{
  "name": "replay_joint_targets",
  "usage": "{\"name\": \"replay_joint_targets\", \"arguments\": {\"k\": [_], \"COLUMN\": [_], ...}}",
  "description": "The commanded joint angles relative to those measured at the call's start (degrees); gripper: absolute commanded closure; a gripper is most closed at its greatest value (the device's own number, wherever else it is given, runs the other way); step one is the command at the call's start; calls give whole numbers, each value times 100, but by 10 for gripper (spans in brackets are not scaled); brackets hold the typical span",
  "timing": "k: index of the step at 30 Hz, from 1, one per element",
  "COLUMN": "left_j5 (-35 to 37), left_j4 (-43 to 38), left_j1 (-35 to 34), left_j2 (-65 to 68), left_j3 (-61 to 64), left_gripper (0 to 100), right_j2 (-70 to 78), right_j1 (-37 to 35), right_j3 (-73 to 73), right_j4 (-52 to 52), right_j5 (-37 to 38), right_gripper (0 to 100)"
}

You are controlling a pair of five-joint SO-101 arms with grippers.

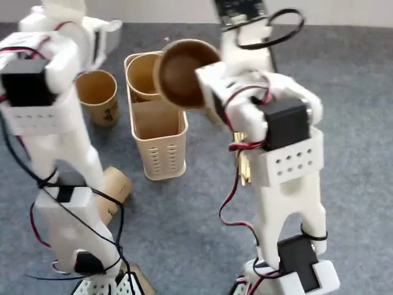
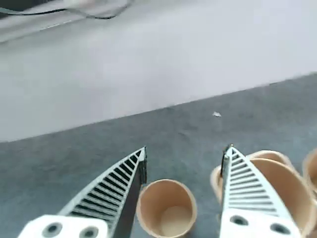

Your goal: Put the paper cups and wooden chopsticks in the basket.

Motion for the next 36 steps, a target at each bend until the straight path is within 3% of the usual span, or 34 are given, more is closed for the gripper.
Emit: {"name": "replay_joint_targets", "arguments": {"k": [1,5,11,18,26,33,36], "left_j5": [62,26,18,18,26,26,-527], "left_j4": [26,18,9,53,62,246,255], "left_j1": [-462,-901,-1323,-1473,-1560,-1578,-1745], "left_j2": [-198,-198,-189,-110,295,259,-207], "left_j3": [57,233,233,418,1710,2958,4198], "left_gripper": [737,737,737,735,734,736,736], "right_j2": [-13,593,1569,1675,1701,1675,1675], "right_j1": [-259,-268,-277,-277,-374,-532,-514], "right_j3": [-31,180,180,127,-1007,-1815,-2176], "right_j4": [-708,-1288,-1358,-1332,-813,-154,681], "right_j5": [-229,-246,-255,-229,-255,-220,-158], "right_gripper": [993,993,993,981,652,631,631]}}
